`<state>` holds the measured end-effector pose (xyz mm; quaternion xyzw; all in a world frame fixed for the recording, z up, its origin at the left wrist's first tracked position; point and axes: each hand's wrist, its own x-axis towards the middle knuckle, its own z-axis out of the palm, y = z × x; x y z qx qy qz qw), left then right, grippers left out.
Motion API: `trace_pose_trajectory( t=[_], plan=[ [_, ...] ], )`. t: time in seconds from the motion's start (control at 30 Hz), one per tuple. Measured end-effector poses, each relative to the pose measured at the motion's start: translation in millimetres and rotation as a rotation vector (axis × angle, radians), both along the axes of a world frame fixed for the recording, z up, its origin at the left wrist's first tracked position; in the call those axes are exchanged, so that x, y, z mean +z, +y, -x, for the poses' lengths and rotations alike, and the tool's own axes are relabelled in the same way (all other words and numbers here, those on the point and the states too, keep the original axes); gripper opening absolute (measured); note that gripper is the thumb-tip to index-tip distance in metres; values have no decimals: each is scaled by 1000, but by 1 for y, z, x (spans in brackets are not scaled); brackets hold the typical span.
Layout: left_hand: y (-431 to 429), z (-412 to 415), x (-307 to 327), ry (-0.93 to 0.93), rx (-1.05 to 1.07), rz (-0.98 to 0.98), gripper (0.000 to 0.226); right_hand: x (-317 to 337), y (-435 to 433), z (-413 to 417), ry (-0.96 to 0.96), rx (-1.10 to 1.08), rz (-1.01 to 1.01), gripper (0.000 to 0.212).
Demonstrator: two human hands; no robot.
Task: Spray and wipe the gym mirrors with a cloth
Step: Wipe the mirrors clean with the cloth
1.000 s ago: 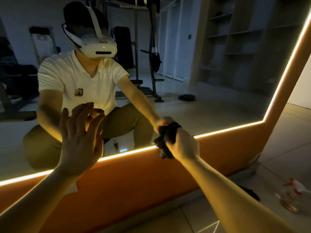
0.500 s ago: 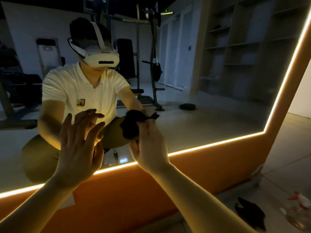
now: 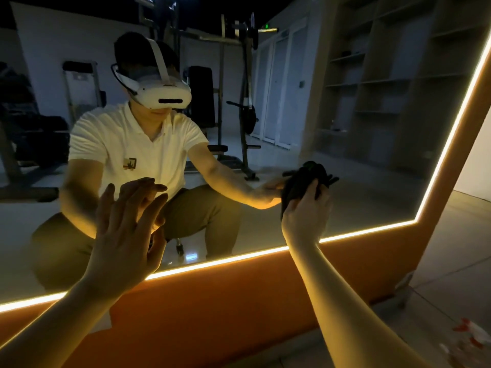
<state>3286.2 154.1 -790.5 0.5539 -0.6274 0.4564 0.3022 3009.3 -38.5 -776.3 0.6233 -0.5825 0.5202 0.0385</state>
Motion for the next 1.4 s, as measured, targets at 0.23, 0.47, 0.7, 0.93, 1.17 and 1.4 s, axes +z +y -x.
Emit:
trace_pose_trajectory(
  t=[0.23, 0.47, 0.7, 0.93, 1.17, 1.4],
  plan=[
    [-8, 10, 12, 36, 61, 54, 71, 2, 69, -82, 267, 281, 441, 58],
    [-12, 9, 8, 39, 88, 48, 72, 8, 40, -66, 366, 341, 601, 65],
    [-7, 8, 8, 13, 98, 1, 68, 12, -24, -9, -526, 145, -48, 59],
    [-10, 9, 19, 16, 106, 24, 74, 29, 46, -95, -99, 333, 393, 58],
    [-15, 10, 61, -60, 93, 26, 75, 34, 46, -100, 461, 556, 644, 58],
    [-28, 10, 96, -108, 201, 27, 80, 55, -17, -37, -177, 260, 370, 62]
  ],
)
